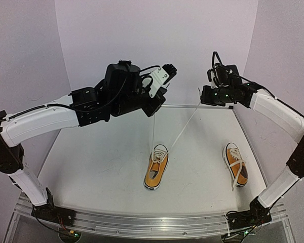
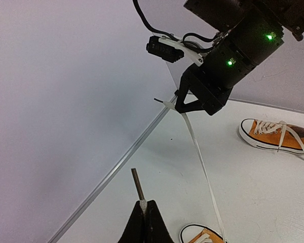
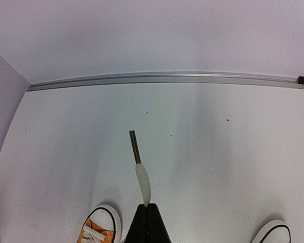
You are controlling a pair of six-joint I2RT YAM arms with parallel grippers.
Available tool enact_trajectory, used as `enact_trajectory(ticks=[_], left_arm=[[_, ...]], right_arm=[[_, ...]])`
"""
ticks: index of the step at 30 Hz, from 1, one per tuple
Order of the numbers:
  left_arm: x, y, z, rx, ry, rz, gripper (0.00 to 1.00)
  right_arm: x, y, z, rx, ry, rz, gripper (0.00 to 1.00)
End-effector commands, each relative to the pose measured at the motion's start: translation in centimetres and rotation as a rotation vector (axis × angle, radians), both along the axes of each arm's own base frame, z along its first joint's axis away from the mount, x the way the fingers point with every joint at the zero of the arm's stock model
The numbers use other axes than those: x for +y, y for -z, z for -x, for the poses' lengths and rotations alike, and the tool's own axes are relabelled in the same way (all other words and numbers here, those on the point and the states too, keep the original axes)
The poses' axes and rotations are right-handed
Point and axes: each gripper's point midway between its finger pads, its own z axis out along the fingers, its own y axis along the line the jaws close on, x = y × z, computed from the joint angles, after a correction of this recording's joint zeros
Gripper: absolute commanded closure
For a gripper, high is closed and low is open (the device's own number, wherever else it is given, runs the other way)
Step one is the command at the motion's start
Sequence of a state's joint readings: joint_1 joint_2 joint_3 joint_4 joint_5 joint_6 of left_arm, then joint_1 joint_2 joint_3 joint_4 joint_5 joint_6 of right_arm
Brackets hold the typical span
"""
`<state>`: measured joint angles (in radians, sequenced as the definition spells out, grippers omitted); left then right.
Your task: Tie the shoes
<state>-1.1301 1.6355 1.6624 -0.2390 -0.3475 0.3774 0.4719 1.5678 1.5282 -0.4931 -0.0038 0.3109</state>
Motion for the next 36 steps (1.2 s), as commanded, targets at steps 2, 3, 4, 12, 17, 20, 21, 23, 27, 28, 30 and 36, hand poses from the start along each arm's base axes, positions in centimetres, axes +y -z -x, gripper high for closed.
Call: enact_trajectory(ticks=[2,3,4,12,17,20,21,23,27,28,30,36], left_arm=[[1.1,-2.2,1.4,0.022,0.047,0.078,1.0],[1.0,-2.2,1.5,0.026,0.054,0.08,1.0],[1.0,-2.1,1.5,0.029,0.054,0.081,1.0],[1.8,0.0,0.3,0.076,0.0,0.079,1.0],[4.0,2.5,-0.3,0.167,-0.021,0.128,1.0],[6.1,3.2,-1.4,0.209,-0.066,0.173,1.0],[6.8,2.9,-1.6,0.219,-0.071,0.194,1.0],[8.3,2.0,-2.3,0.225,-0.084,0.238,1.0],[10.1,0.2,-3.3,0.204,-0.119,0.267,1.0],[10.4,-0.1,-3.5,0.196,-0.127,0.27,1.0],[11.1,-0.6,-3.9,0.187,-0.144,0.271,1.0],[12.0,-0.5,-4.1,0.191,-0.151,0.261,1.0]], right_arm=[[-2.5,-4.0,1.1,-0.11,0.066,0.009,1.0],[-2.8,-4.1,1.2,-0.113,0.071,0.012,1.0],[-2.9,-4.3,1.3,-0.118,0.074,0.013,1.0],[0.4,-1.5,1.9,-0.017,-0.087,-0.063,1.0],[5.9,0.0,5.5,0.023,-0.359,-0.196,1.0],[8.4,-1.8,7.5,-0.023,-0.47,-0.22,1.0],[9.1,-2.8,8.0,-0.042,-0.499,-0.228,1.0],[10.2,-5.0,8.6,-0.079,-0.539,-0.253,1.0],[11.7,-7.4,8.7,-0.118,-0.577,-0.28,1.0],[12.0,-7.5,8.8,-0.118,-0.583,-0.282,1.0],[12.3,-7.8,8.7,-0.125,-0.586,-0.286,1.0],[13.0,-8.3,8.8,-0.128,-0.596,-0.303,1.0]])
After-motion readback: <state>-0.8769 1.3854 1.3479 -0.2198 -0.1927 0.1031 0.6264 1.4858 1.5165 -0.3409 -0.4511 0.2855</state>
